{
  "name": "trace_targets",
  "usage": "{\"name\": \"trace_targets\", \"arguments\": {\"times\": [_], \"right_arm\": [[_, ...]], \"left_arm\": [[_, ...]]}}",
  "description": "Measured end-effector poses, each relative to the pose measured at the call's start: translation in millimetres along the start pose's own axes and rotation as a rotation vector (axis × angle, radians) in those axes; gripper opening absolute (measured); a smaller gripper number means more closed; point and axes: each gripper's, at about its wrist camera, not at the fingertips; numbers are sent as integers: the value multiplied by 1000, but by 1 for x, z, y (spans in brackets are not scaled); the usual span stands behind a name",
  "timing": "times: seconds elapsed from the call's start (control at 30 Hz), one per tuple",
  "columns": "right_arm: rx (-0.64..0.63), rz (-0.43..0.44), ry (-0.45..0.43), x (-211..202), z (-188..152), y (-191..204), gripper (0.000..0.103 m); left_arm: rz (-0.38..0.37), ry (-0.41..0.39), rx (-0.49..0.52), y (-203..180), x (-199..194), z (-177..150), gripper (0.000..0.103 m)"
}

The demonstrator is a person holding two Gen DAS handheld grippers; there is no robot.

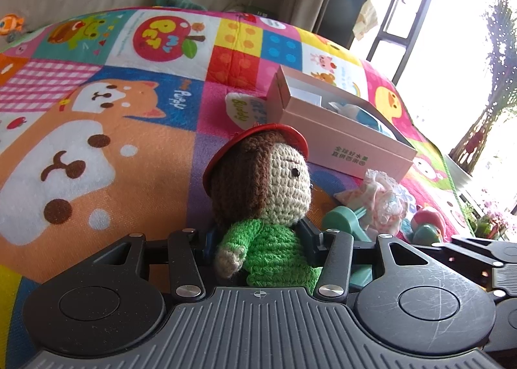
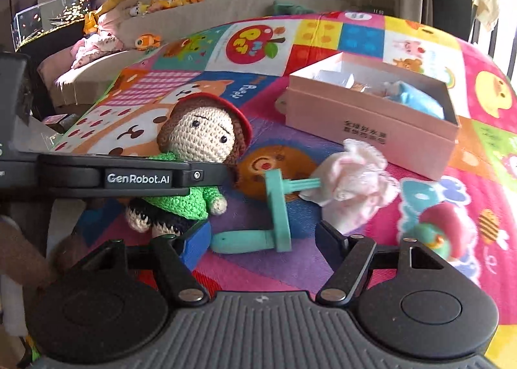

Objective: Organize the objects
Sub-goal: 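Grasp the teal toy stand with the right gripper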

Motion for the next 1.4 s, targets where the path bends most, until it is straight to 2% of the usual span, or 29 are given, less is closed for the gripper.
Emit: {"name": "trace_targets", "arguments": {"times": [0.07, 0.17, 0.27, 0.4, 0.5, 0.6, 0.8, 0.97, 1.0, 1.13, 1.23, 1.37, 1.4], "right_arm": [[0, 15, 4, 2, 3, -1, 59], [-42, -13, 3, -3, 1, -4, 58], [-77, -105, -2, -11, -2, -15, 58], [-42, -218, -3, -17, -2, -35, 58], [58, -169, -7, -20, 2, -46, 59], [134, -101, -12, -15, 5, -45, 65], [131, -95, -5, 14, 11, -26, 67], [177, -115, 1, 34, 24, -30, 68], [178, -113, 3, 36, 26, -31, 67], [150, -80, 9, 30, 27, -33, 33], [134, -65, -24, 11, 21, -38, 26], [146, -67, -27, -5, 11, -50, 27], [154, -67, -30, -6, 9, -52, 30]], "left_arm": [[0, 0, 0, 0, 0, 0, 53], [0, 0, 0, 0, 0, 0, 53], [0, 0, 0, 0, 0, 1, 53], [1, 0, 1, 0, 0, 1, 53], [2, 0, 2, 0, 0, 1, 53], [1, 0, 1, 0, 0, 1, 53], [-1, 0, -1, 0, 0, 1, 53], [-4, -2, -13, 1, -1, 1, 53], [-2, -2, -11, 1, -1, 1, 53], [2, -1, -8, -1, -1, 0, 53], [6, -2, -4, -1, -1, 0, 53], [23, 0, 13, -4, 0, 0, 53], [28, 0, 20, -6, 0, 0, 53]]}}
Point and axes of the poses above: each gripper's, at about its wrist camera, not at the fingertips, and x roughly the way its jaws point, y to its left, z to its top
